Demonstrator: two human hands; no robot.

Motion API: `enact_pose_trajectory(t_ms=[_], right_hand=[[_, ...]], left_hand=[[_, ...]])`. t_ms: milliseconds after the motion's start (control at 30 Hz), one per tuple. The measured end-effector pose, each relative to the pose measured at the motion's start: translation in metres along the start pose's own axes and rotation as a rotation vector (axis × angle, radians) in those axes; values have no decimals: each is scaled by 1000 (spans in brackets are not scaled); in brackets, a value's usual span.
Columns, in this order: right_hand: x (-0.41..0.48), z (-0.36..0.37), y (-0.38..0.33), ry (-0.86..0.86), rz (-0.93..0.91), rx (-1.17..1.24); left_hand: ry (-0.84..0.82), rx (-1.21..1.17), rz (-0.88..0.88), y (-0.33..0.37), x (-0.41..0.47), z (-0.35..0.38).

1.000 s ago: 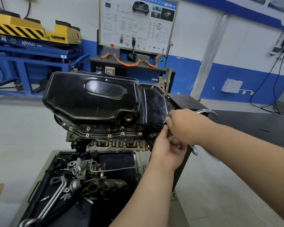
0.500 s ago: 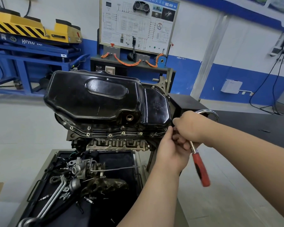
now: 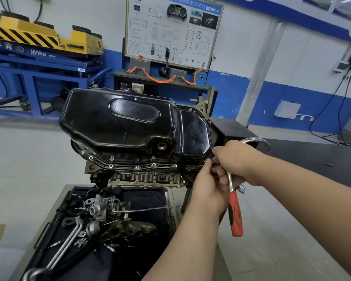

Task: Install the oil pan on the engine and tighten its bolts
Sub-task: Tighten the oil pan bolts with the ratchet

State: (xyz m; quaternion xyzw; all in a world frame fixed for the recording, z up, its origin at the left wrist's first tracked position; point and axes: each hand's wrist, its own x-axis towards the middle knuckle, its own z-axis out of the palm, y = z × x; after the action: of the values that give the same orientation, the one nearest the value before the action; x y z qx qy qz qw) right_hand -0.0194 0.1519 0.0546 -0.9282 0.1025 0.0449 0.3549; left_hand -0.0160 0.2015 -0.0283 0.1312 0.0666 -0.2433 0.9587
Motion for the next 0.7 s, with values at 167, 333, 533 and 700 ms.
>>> enact_pose_trajectory(t_ms=[167,333,533,700], right_hand=[[-2,2,-9,87,-296,-624],[-2,-7,-7,151,-670,-1143],[6,-2,0,102,-393,-653],[2,2,-9,-89,-61,-128]], left_hand=[[41,29,3,4,1,4],[69,98,9,8,2,4],[47,-8,62,2,4,-2],[-13,-73,24,-1,5,-3]])
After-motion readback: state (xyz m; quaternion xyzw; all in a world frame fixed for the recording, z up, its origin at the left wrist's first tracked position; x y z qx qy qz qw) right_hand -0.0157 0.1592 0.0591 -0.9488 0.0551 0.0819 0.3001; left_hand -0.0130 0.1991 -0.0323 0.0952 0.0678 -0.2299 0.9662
